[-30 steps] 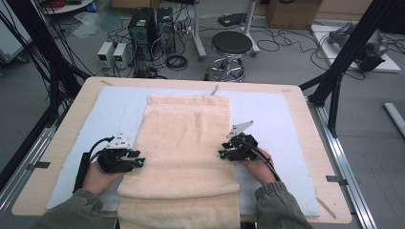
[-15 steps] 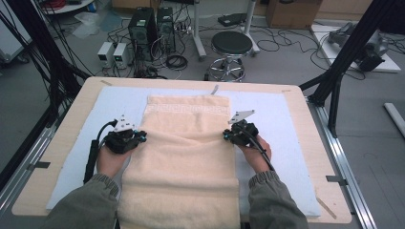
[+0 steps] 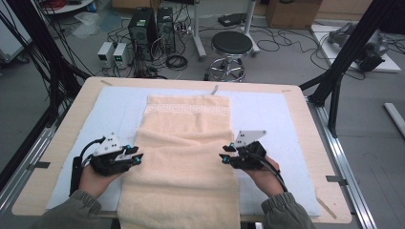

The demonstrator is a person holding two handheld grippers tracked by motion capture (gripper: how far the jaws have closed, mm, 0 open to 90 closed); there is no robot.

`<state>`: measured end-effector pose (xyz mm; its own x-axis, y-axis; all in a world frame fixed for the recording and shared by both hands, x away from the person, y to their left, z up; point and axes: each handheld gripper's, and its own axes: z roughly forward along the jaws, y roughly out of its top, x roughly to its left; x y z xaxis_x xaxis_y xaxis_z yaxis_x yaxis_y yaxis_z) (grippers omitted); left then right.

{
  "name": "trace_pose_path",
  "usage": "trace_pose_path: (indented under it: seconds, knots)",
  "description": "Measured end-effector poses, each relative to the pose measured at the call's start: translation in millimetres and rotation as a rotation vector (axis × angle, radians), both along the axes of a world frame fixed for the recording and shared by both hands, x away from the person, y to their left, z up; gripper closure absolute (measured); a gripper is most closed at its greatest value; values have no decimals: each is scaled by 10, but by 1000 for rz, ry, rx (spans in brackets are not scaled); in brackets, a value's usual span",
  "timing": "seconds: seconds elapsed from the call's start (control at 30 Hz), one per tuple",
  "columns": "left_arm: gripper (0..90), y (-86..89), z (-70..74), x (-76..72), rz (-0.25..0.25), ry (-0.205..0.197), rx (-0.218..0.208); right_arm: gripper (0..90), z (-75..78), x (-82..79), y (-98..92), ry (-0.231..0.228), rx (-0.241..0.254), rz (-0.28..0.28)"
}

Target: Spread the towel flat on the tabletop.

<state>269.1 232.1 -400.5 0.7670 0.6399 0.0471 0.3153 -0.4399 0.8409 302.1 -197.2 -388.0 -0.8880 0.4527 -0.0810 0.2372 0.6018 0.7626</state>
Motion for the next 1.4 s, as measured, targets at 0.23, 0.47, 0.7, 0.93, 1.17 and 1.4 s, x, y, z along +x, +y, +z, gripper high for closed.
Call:
trace_pose_path:
  seconds: [0.23, 0.47, 0.7, 0.93, 1.17, 1.4]
  knots:
    - [622, -54, -9, -465, -115, 9, 23, 627, -112, -462, -4, 27, 32, 75]
    - [623, -114, -154, -629, -170, 63, 49, 616, -211, -758, 92, 43, 8, 172]
    - [615, -228, -384, -622, -208, 145, 98, 630, -469, -729, 219, 114, -86, 207]
    - [867, -210, -352, -733, -175, 203, 71, 861, -497, -763, 195, 170, -30, 227]
    - [846, 0, -38, -1210, -238, 119, 34, 739, -170, -1263, 108, 125, 50, 325]
    - [591, -87, -152, -897, -183, 73, 65, 592, -140, -838, 87, 34, -27, 205]
